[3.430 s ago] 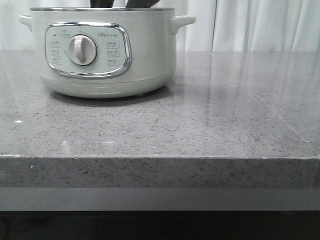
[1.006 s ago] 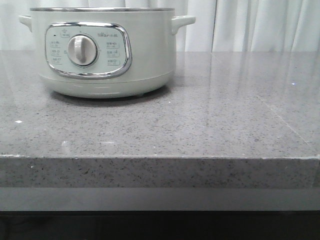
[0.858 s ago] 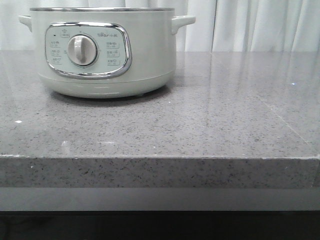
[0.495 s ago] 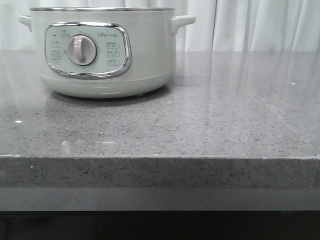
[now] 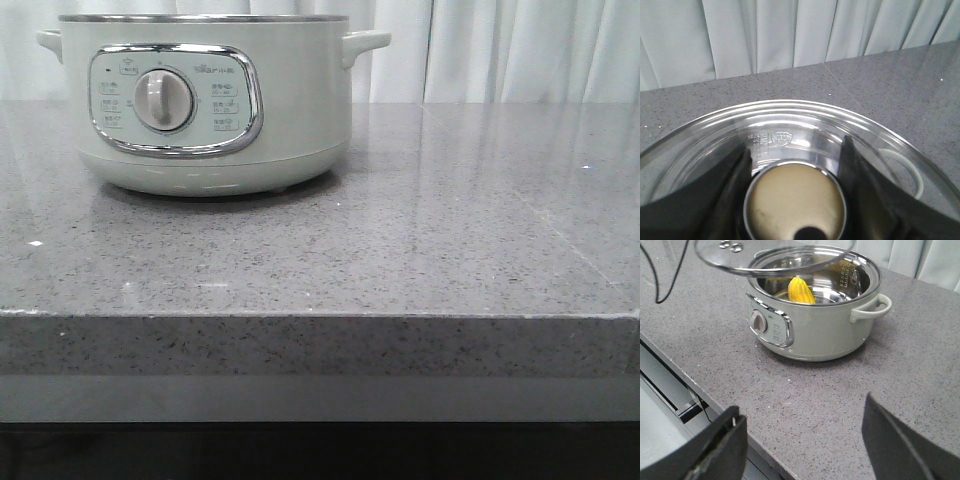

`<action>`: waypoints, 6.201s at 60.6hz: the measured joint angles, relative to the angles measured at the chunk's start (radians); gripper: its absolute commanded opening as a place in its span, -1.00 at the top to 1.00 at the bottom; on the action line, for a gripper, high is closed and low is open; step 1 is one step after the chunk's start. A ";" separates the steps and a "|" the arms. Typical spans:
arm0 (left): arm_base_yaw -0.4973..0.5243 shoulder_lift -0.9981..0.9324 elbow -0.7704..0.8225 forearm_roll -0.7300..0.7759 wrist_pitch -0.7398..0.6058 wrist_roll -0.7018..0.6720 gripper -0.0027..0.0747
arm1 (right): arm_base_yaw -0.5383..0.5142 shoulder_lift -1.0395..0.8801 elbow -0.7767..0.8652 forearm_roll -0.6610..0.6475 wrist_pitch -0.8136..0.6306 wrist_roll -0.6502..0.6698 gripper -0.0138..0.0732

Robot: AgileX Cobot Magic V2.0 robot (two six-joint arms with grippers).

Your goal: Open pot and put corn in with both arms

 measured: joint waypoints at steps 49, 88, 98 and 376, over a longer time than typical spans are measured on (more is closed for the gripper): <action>0.000 0.202 -0.086 0.042 -0.118 0.000 0.36 | 0.000 0.000 0.000 0.002 0.000 0.000 -0.48; 0.000 0.229 -0.086 0.042 -0.101 0.000 0.36 | 0.000 0.000 0.000 0.002 0.000 0.000 -0.48; 0.000 0.229 -0.086 0.042 -0.101 0.000 0.34 | 0.000 0.000 0.000 0.002 0.000 0.000 -0.48; 0.412 -1.495 1.463 -0.031 -0.352 0.032 0.98 | 0.000 0.000 0.000 0.002 0.020 0.000 0.84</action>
